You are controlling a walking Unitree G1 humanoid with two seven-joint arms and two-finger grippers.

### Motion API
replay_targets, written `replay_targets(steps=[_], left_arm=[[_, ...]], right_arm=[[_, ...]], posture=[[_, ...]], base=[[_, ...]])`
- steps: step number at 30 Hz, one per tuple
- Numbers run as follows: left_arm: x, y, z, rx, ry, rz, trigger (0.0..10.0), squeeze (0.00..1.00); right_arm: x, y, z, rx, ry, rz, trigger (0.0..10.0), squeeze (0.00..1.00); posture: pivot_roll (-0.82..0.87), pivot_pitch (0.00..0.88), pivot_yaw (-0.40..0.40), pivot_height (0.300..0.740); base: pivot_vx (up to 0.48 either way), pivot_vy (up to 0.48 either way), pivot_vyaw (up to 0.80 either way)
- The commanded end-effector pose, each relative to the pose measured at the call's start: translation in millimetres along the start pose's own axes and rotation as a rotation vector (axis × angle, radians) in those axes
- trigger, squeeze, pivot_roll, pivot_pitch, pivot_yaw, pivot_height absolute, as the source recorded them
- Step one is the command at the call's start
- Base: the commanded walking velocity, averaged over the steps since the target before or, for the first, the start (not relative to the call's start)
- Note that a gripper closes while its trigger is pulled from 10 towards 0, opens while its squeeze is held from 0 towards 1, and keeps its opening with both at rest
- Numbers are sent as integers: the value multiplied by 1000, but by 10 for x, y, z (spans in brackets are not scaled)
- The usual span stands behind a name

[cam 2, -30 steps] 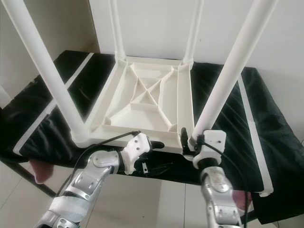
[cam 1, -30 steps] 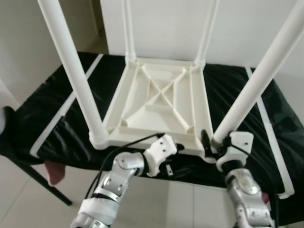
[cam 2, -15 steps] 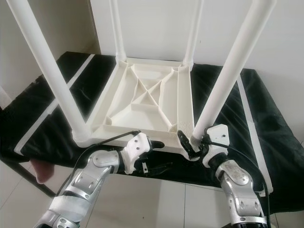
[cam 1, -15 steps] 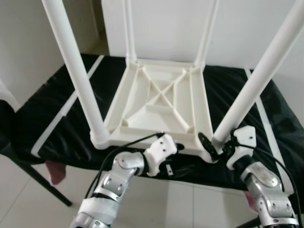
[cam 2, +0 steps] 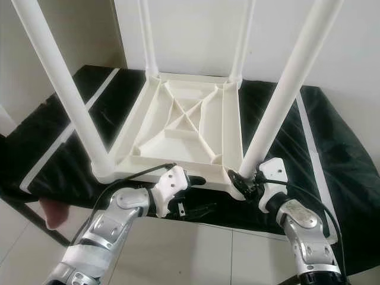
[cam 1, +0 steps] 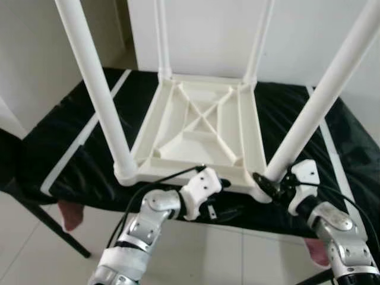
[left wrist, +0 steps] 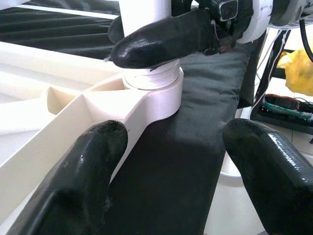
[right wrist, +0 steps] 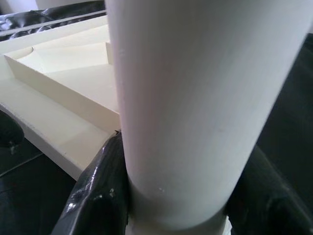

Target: Building children table

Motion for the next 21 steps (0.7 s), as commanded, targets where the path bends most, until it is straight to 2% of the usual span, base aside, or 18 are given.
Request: replay_targets(steps=[1, 5, 6, 10, 15, 17, 19, 20, 21], left_arm=[[-10, -21, 99, 97, 3, 17, 10000, 0], [-10, -20, 101, 98, 3, 17, 10000, 0], [-10, -18, 103, 98, 2, 17, 10000, 0], [-11, -16, 101, 97, 1, 18, 10000, 0], [-19, -23, 89, 94, -1, 18, 10000, 0], [-19, -23, 89, 94, -1, 18, 10000, 0], [-22, -20, 77, 90, -4, 18, 10000, 0], [-22, -20, 77, 90, -4, 18, 10000, 0], [-23, -17, 71, 87, -5, 18, 10000, 0]], right_arm=[[-40, -32, -17, 4, 1, 18, 0, 0], [-41, -31, -12, -5, 15, 10, 0, 0], [-28, -24, -5, -22, 31, -1, 10000, 0], [-19, -20, 27, -73, 44, -19, 10000, 0], [-69, -44, 18, -217, 59, -27, 10000, 0], [-69, -44, 18, -217, 59, -27, 10000, 0], [-65, -67, -3, -341, 93, -60, 10000, 0], [-65, -67, -3, -341, 93, -60, 10000, 0], [-81, -88, -28, -429, 118, -68, 10000, 0]], posture=[[-24, 12, -17, 740], [-24, 12, -17, 740], [-24, 14, -15, 740], [-26, 17, -15, 740], [-30, 24, -13, 740], [-30, 24, -13, 740], [-34, 27, -10, 740], [-34, 27, -10, 740], [-33, 27, -10, 740]], base=[[0, 0, 0], [0, 0, 0], [0, 0, 0], [0, 0, 0], [0, 0, 0], [0, 0, 0], [0, 0, 0], [0, 0, 0], [0, 0, 0]])
Point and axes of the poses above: a point about 5 cm out from each wrist's last joint towards the gripper, its own y axis pointing out of the wrist towards the gripper, its own x axis along the axis of the wrist's last joint, z = x × y, the point moved 5 cm from there along y, pointing out of the wrist towards the gripper, and after that the axes turned 7 degrees about y, right-handed, at the moved point
